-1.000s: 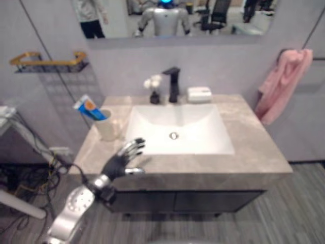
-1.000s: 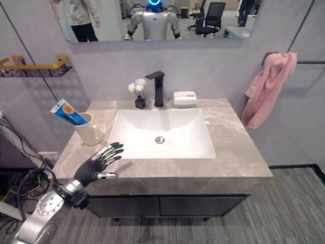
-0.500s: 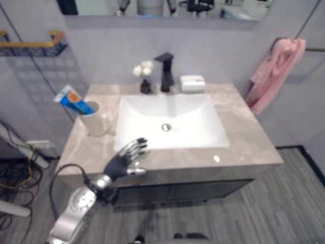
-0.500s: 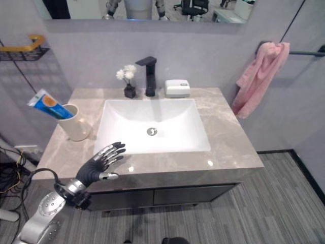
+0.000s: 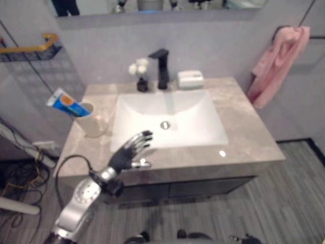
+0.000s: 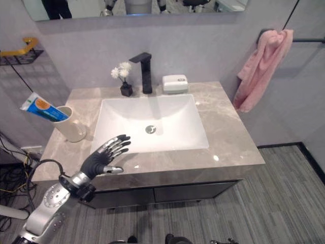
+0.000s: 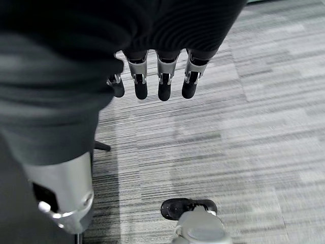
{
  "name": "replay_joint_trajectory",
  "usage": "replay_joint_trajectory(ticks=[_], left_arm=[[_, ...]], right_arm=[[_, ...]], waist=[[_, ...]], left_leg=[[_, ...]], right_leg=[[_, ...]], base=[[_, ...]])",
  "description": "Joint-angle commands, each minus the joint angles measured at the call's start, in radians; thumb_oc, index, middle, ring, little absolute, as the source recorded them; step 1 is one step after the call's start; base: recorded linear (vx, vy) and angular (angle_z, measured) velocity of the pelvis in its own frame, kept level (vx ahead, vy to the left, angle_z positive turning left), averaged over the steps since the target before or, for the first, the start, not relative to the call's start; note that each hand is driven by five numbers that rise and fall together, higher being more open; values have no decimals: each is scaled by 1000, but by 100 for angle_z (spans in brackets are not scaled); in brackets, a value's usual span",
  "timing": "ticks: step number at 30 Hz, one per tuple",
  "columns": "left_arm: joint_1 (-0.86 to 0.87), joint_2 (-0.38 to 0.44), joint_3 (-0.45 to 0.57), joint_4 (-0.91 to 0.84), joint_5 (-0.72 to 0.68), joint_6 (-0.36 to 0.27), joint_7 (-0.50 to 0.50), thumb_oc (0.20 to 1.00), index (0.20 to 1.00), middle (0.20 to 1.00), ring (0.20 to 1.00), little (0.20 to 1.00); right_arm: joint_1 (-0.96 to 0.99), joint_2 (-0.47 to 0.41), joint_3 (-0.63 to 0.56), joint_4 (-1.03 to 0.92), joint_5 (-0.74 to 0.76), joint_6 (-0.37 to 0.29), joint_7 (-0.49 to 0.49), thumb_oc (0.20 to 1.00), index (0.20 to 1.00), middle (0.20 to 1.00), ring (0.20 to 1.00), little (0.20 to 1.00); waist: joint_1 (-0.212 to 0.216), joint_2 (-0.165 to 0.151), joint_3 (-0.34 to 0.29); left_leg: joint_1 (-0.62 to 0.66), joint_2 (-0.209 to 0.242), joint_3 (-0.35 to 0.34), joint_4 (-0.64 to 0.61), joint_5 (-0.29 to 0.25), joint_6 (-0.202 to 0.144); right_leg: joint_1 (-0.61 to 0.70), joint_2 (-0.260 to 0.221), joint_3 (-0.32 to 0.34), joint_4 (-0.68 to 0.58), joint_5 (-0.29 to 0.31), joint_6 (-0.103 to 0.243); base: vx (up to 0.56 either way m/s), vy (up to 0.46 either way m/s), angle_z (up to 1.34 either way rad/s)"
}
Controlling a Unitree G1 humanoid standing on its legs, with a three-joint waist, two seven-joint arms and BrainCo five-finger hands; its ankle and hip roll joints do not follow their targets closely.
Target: Put brush and paste in cup on sink, flatten towel.
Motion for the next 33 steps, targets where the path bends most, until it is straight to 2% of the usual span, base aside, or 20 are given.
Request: replay_joint_trajectory(ticks=[1,3,6,9,10,11,12,14,21,25,33], left_arm=[[5,-30,28,-86,-55,-44,11,1000,1000,1000,1000,1000],[11,-68,25,-101,-101,-37,19,1000,1000,1000,1000,1000],[18,-94,16,-113,-156,-21,7,1000,1000,1000,1000,1000],[0,-86,9,-121,-169,-16,-5,1000,1000,1000,1000,1000],[-11,-106,1,-85,-178,-15,-11,1000,1000,1000,1000,1000],[-16,-120,-4,-70,-185,-14,-20,1000,1000,1000,1000,1000],[-16,-120,-4,-70,-185,-15,-20,1000,1000,1000,1000,1000],[-5,-124,1,-67,-184,-18,-21,1000,1000,1000,1000,1000],[63,-113,55,-59,-184,-25,-26,1000,1000,1000,1000,1000],[84,-108,66,-52,-189,-25,-28,1000,1000,1000,1000,1000],[113,-17,92,-9,-164,-23,-22,1000,1000,1000,1000,1000]], right_arm=[[-7,-41,25,9,-9,-15,-26,1000,1000,1000,1000,1000],[-11,-36,29,13,-10,-20,-27,1000,1000,1000,1000,1000],[-16,-47,27,34,-17,-18,-24,1000,1000,1000,1000,1000],[-18,-60,15,55,-21,-12,-30,1000,1000,1000,1000,1000],[-8,-70,-1,59,-17,-10,-27,1000,1000,1000,1000,1000],[-4,-74,-8,60,-17,-6,-22,1000,1000,1000,1000,1000],[-4,-74,-9,60,-17,-6,-22,1000,1000,1000,1000,1000],[-4,-74,-8,54,-16,-5,-26,1000,1000,1000,1000,1000],[7,-46,11,31,-25,2,-2,1000,1000,1000,1000,1000],[11,-49,14,33,-32,7,2,1000,1000,1000,1000,1000],[2,-77,36,27,-58,18,-1,1000,1000,1000,1000,1000]], waist=[[-24,-21,-40],[-20,-31,-44],[-26,-20,-40],[-33,9,-44],[-45,25,-50],[-48,38,-55],[-48,38,-54],[-45,52,-67],[-24,31,-79],[-18,24,-82],[-14,17,-77]], left_leg=[[-50,11,4,25,-55,49],[-60,67,-41,-10,-5,37],[-28,139,-57,-45,63,17],[26,165,-44,-111,90,-7],[56,160,-8,-159,86,-15],[82,154,-2,-201,82,-18],[83,154,-2,-202,83,-18],[104,127,-15,-234,46,-17],[113,77,2,-234,-14,10],[113,62,9,-234,-27,20],[126,23,38,-234,-56,52]], right_leg=[[17,30,45,-53,143,19],[11,15,59,-41,139,22],[7,15,67,-10,119,16],[13,9,58,-8,105,27],[17,-3,42,-11,106,38],[24,-6,35,-15,101,43],[24,-6,35,-15,101,43],[28,-22,33,-31,107,54],[36,-61,64,-86,143,87],[35,-76,72,-105,158,101],[18,-112,107,-110,197,141]], base=[[7,15,-15],[10,17,-1],[25,69,-12],[43,188,-8],[80,285,25],[59,205,36],[56,158,56],[58,240,45],[31,150,-13],[12,159,-19],[6,133,-15]])
